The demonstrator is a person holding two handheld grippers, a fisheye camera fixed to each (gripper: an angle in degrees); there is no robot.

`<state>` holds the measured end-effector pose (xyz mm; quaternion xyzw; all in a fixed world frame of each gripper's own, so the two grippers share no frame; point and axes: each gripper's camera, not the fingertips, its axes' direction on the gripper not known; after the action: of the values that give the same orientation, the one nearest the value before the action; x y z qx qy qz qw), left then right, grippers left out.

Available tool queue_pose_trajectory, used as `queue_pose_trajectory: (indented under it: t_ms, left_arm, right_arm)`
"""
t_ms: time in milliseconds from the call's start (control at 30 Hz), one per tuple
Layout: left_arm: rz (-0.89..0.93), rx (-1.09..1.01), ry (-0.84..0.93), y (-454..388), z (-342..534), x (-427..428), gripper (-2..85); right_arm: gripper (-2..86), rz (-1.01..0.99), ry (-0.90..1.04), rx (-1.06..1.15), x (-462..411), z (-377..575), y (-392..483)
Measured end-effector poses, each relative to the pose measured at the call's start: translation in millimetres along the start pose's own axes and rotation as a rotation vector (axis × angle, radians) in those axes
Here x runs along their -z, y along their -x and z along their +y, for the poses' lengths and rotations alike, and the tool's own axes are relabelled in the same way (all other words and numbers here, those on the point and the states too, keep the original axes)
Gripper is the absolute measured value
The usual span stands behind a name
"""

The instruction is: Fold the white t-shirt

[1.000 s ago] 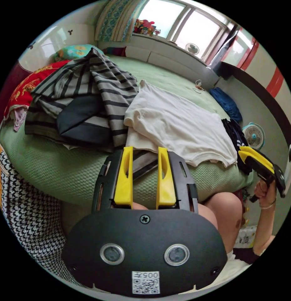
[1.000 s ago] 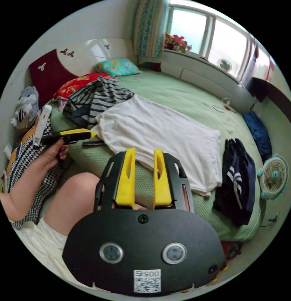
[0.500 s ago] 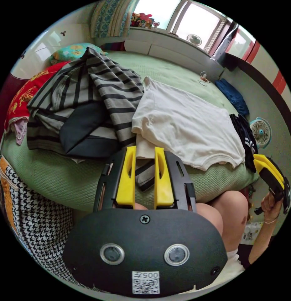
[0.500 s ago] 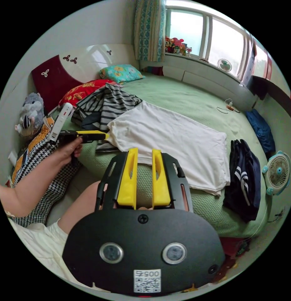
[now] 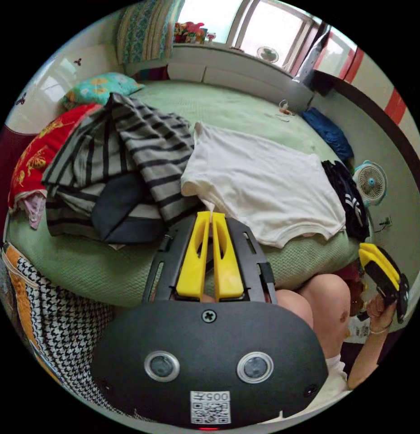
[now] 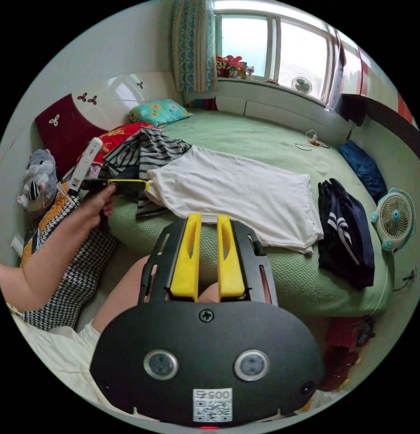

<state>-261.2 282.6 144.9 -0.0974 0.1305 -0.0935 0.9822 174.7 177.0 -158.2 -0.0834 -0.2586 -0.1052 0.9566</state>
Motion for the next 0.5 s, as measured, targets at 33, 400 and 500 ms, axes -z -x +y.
queue_pose_trajectory:
  t_ms: [33, 400, 500]
  left_arm:
    - [0.011, 0.000, -0.008, -1, 0, 3, 0.2]
    - [-0.039, 0.061, 0.077, -15, 11, -10, 0.3]
    - [-0.085, 0.135, 0.094, -18, 24, -17, 0.7]
  right_arm:
    - [6.1, -0.010, -0.002, -0.013, 1, 1, -4]
    - [6.1, -0.006, -0.022, -0.035, 5, -6, -33]
    - [6.4, 0.050, 0.002, -0.061, -1, -1, -53]
